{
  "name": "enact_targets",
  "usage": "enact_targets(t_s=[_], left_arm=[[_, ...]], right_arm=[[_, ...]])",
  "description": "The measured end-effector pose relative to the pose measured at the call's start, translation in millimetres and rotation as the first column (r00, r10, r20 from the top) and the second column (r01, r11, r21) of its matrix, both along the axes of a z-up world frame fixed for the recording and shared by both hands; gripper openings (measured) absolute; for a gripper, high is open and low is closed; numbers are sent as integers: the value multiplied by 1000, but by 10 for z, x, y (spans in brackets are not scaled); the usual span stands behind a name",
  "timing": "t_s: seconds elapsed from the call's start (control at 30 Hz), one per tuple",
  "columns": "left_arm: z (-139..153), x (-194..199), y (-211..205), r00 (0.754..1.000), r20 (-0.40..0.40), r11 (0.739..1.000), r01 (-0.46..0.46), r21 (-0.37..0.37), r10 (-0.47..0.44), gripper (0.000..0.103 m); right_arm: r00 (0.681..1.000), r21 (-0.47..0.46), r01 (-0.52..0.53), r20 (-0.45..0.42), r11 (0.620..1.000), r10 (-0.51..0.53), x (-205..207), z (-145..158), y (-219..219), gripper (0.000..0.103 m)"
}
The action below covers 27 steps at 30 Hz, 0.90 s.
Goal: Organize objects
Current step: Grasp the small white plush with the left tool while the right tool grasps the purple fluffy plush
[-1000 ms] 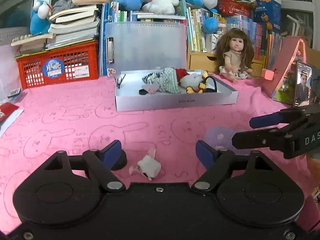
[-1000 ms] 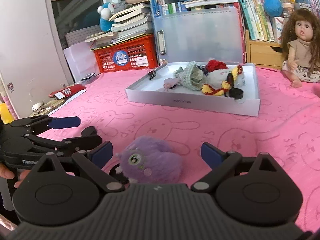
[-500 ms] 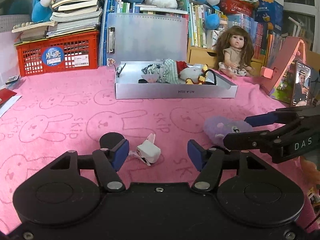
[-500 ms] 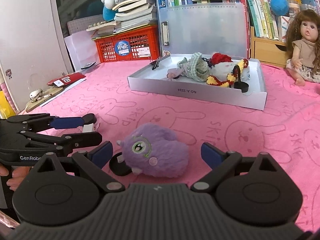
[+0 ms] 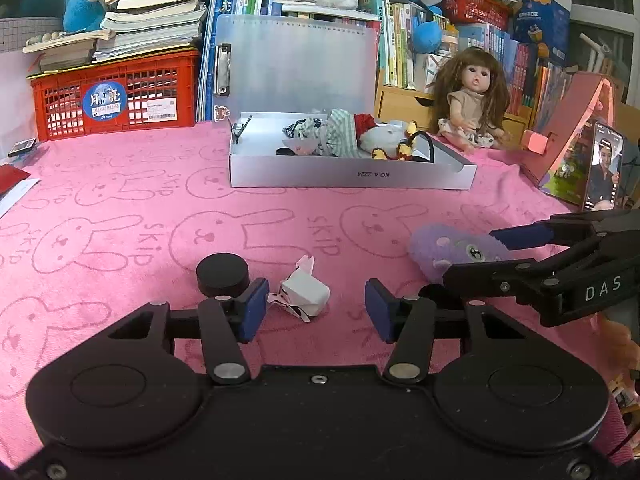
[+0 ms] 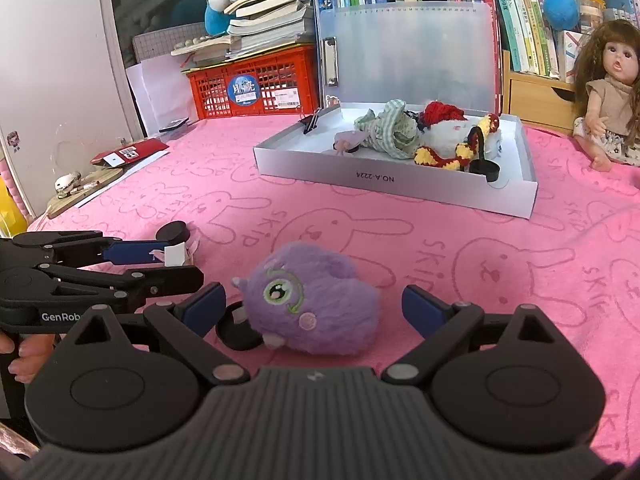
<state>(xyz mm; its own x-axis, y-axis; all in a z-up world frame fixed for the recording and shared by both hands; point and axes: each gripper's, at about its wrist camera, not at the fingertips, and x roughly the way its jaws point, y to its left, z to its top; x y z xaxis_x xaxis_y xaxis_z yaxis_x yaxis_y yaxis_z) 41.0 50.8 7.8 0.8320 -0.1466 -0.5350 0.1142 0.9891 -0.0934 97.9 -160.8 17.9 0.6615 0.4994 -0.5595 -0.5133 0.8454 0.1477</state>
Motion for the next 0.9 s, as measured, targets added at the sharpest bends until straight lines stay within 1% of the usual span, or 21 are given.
enact_targets(t_s=[0.43,0.6,0.73,0.8,0.9], left_arm=[[-5,35,-17,1000,-3,1000,2,-2,-2,49],[-11,50,-22,1000,-3,1000,-3,0,3,41],[-18,55,-23,1000,-2,1000,-12,4,12,28],[-20,52,-22,1000,-2,1000,-14,3,14,28],[-19,52,-23,1000,0,1000,-13,6,13,27]], right_arm=[[1000,-18,2,2,1000,-2,-6,-39,27,99],[1000,-11,11,2,1000,-11,-4,-38,25,99],[1000,-3,13,-6,1000,-13,9,-37,24,97],[1000,-2,11,-8,1000,-11,7,-37,28,97],[1000,-6,10,-4,1000,-10,1,-39,39,93]])
